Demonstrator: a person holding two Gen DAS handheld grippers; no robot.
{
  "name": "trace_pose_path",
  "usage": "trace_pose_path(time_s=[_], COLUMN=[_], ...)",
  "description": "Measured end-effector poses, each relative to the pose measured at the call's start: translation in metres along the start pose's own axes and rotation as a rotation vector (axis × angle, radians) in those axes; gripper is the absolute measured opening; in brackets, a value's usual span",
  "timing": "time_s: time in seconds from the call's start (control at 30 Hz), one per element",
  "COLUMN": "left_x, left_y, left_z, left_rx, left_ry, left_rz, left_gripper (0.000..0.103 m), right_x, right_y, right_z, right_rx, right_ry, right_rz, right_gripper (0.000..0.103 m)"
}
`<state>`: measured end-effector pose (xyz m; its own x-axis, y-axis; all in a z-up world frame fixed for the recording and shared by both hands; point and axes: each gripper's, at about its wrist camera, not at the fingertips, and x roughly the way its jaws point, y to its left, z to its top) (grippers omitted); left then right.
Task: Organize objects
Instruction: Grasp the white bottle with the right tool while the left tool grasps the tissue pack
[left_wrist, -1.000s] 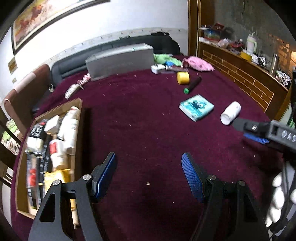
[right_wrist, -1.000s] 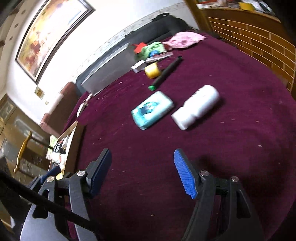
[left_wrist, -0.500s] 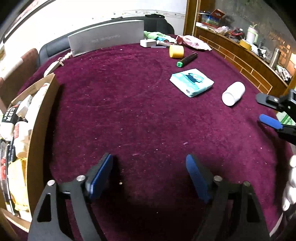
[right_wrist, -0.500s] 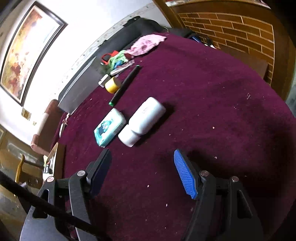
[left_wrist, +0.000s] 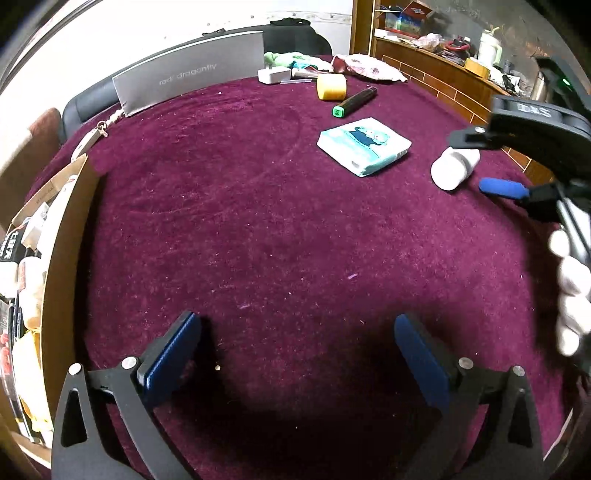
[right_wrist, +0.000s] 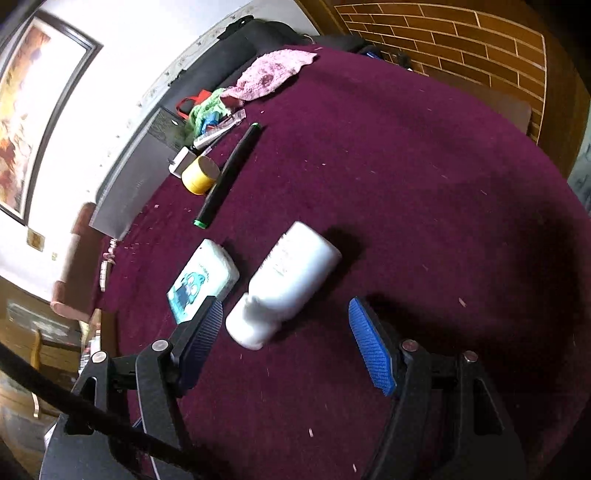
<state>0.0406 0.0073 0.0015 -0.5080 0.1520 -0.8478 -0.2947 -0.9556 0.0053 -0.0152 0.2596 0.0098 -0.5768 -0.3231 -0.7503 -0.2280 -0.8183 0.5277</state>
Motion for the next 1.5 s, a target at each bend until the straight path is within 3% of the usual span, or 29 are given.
trace_pose_path(time_s=[0.23,0.33,0.43,0.53,0.6,0.8,1.0,1.2,1.23,1.3,1.37,1.5], left_x=[0.001,0.001,0.001,-0.001,-0.005,0.010,0.051,0.072,0.072,0.070,0.067,0.057], left_y=[0.000,0.000,0.001,0.003,0.001,-0.038,-0.053,-0.059,-0.057,-0.056,-0.056,-0.064], left_z=[0.000,-0.001,0.000,0.011,0.027,0.084,0.122,0.130,0.130,0.129,0.126,0.113], left_rx=[-0.002,-0.002,-0.001,-0.020,-0.009,0.249,0.383,0.398,0.378,0.342,0.329,0.351], left_ry=[0.000,-0.001,0.002,0.003,-0.024,-0.131,-0.118,-0.081,-0.073,-0.048,-0.037,-0.050], left_rz=[0.003,0.003,-0.001,-0.068,-0.069,0.021,0.037,-0.002,-0.016,-0.085,-0.120,-0.091], left_gripper=[0.102,0.101,0.101,0.101,0.101,0.101,0.099,0.097,0.093,0.074,0.048,0.047], right_x=[0.019,0.022,0.018,0.012,0.008,0.008,0.010,0.013,0.013,0.015,0.018,0.021], right_y=[0.031,0.036,0.029,0.017,0.008,0.006,0.008,0.013,0.013,0.016,0.020,0.024], right_z=[0.000,-0.004,-0.003,0.000,0.002,0.001,0.001,0.000,-0.001,-0.001,-0.003,-0.005], right_rx=[-0.152,-0.242,-0.258,-0.235,-0.208,-0.196,-0.206,-0.235,-0.243,-0.265,-0.291,-0.334], right_ry=[-0.075,-0.108,-0.117,-0.134,-0.134,-0.135,-0.137,-0.135,-0.134,-0.127,-0.117,-0.099], right_rz=[-0.141,-0.218,-0.226,-0.217,-0.173,-0.146,-0.149,-0.152,-0.149,-0.147,-0.148,-0.144], right_gripper=[0.072,0.049,0.042,0.041,0.040,0.040,0.042,0.051,0.055,0.061,0.072,0.080])
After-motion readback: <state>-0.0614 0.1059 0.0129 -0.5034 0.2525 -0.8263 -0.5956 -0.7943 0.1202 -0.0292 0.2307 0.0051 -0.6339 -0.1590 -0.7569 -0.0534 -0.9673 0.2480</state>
